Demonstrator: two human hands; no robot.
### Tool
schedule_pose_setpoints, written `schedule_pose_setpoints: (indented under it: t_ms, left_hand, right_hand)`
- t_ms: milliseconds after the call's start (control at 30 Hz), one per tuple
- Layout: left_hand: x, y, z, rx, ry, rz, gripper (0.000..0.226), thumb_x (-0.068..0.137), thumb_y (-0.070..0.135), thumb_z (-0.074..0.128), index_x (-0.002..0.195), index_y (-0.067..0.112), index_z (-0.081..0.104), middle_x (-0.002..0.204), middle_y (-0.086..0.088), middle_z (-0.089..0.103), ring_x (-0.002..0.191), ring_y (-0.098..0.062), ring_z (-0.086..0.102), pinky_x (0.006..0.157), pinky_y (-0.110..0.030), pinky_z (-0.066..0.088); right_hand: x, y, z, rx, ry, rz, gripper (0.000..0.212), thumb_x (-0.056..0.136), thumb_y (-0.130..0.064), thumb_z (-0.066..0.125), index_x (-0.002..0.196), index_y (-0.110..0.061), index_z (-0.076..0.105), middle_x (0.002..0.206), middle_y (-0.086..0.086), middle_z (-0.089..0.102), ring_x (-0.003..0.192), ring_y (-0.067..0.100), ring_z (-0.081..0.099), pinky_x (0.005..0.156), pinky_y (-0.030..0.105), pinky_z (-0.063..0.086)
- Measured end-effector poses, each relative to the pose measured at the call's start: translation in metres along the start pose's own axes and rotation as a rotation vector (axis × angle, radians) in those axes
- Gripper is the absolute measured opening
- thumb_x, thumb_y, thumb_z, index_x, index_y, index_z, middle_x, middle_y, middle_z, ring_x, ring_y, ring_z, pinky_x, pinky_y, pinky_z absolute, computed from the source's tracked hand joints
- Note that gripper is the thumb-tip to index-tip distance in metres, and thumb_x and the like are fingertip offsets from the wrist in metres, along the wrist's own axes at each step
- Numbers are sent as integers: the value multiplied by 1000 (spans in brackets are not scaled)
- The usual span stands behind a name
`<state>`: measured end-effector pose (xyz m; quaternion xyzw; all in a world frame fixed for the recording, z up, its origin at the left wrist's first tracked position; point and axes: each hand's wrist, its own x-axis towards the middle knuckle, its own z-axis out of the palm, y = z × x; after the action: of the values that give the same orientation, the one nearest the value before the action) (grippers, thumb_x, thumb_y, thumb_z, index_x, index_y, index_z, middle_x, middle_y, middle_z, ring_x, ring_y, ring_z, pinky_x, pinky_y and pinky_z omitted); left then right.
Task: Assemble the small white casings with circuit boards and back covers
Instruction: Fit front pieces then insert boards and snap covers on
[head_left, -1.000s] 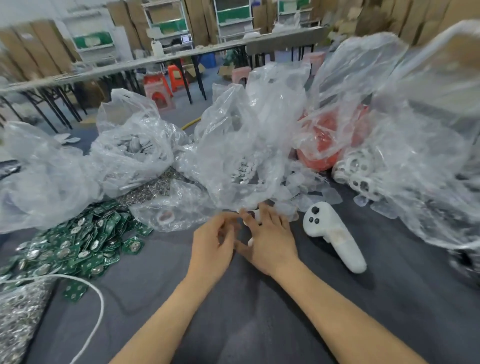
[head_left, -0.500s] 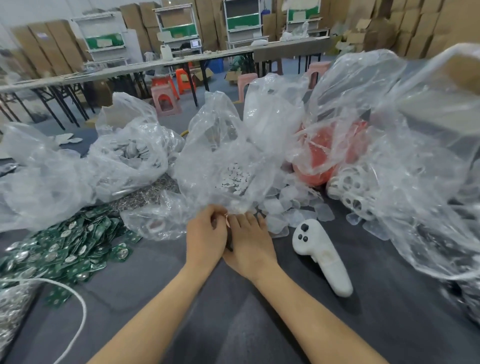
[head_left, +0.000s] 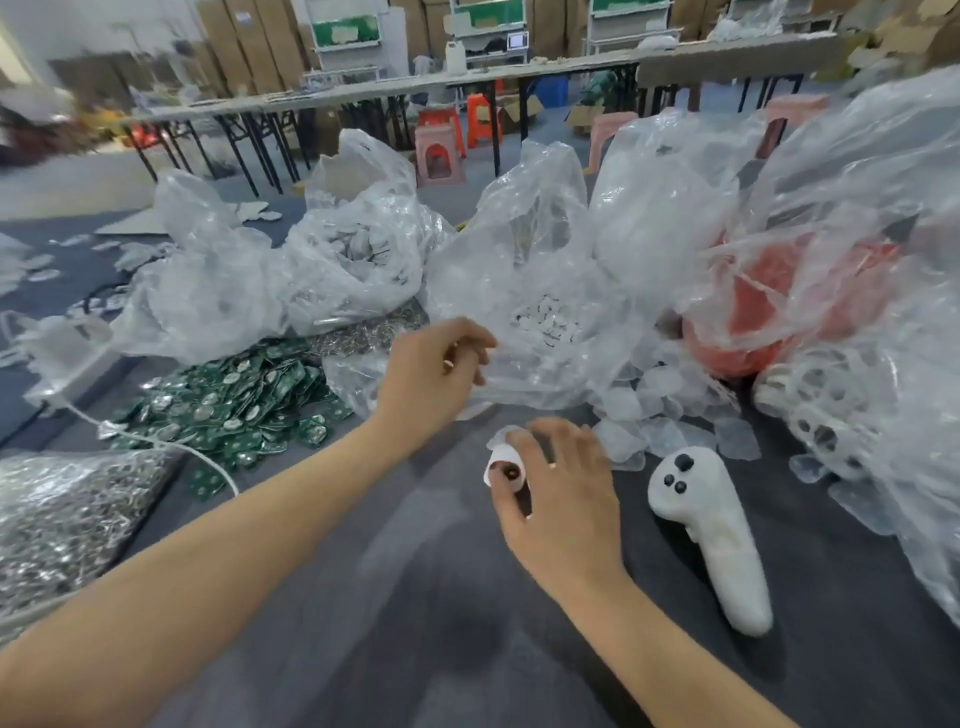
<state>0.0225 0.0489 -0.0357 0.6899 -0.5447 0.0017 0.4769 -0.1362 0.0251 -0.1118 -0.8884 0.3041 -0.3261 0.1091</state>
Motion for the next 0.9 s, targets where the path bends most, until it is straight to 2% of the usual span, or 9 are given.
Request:
schedule_pose_setpoints:
  t_ms: [100, 200, 300, 367, 467, 533, 667, 800, 900]
  left_hand:
    - [25, 11, -22, 25, 238, 73, 28, 83, 3, 39, 85, 16, 64, 67, 12, 60, 57, -3, 60, 56, -19, 48]
    - [45, 14, -38, 109, 262, 24, 28, 82, -3, 40, 82, 11, 64, 63, 8, 58, 56, -12, 56, 58, -33, 50]
    - [27, 15, -33, 110, 18, 7, 29, 80, -5, 42, 78, 11, 66, 56, -2, 58, 50, -27, 54, 51, -38, 47]
    - [-5, 12, -20, 167, -269, 102, 30, 77, -2, 43, 84, 12, 69, 65, -1, 64, 56, -17, 57, 56, -32, 48]
    - [-40, -11, -4, 282, -661, 103, 57, 75, -11, 43, 125, 12, 59, 125, -3, 59, 115, -14, 53, 98, -13, 36]
    - [-50, -28, -2, 293, -739, 95, 60, 79, -12, 46, 135, 10, 50, 141, -7, 48, 130, -17, 41, 107, -12, 24]
    - [-45, -43, -2, 441, -592, 169, 23, 93, 9, 52, 112, 12, 66, 108, -5, 65, 100, -24, 60, 83, -38, 47]
    - [-32, -42, -4, 427, -407, 13, 11, 90, 15, 53, 83, 16, 61, 75, 1, 65, 75, -26, 63, 62, -35, 49]
    - [-34, -39, -8, 659, -354, 97, 15, 90, 26, 45, 89, 17, 57, 78, -2, 66, 74, -31, 63, 57, -34, 45]
  right_hand:
    - [-1, 2, 5, 13, -152, 26, 38, 86, -29, 49, 120, -17, 60, 123, 1, 58, 122, 24, 49, 113, 46, 24]
    - [1, 4, 9, -33, -293, 45, 39, 88, -32, 50, 126, -25, 53, 135, -4, 51, 129, 24, 43, 115, 47, 16]
    - [2, 6, 9, -71, -340, 66, 38, 90, -41, 44, 127, -33, 47, 141, -3, 45, 137, 29, 31, 116, 48, 13]
    - [4, 5, 8, -85, -333, 53, 35, 88, -41, 49, 120, -29, 52, 129, -4, 54, 132, 28, 39, 115, 48, 19]
    - [6, 2, 7, -59, -286, 61, 31, 74, -34, 62, 101, -19, 60, 99, -1, 64, 101, 23, 58, 97, 42, 41]
    - [7, 0, 5, 0, -239, 78, 27, 65, -25, 69, 88, -16, 59, 82, -1, 62, 83, 23, 60, 82, 38, 46]
    - [5, -2, 5, -5, -231, 84, 30, 64, -23, 70, 93, -17, 61, 86, -2, 63, 87, 21, 60, 90, 43, 45]
    - [4, -1, 7, -88, -212, 131, 36, 64, -26, 72, 99, -18, 66, 97, 2, 63, 93, 26, 59, 96, 51, 41]
    - [5, -1, 8, -208, -226, 221, 43, 72, -37, 69, 113, -23, 65, 114, 3, 60, 110, 28, 55, 105, 56, 27]
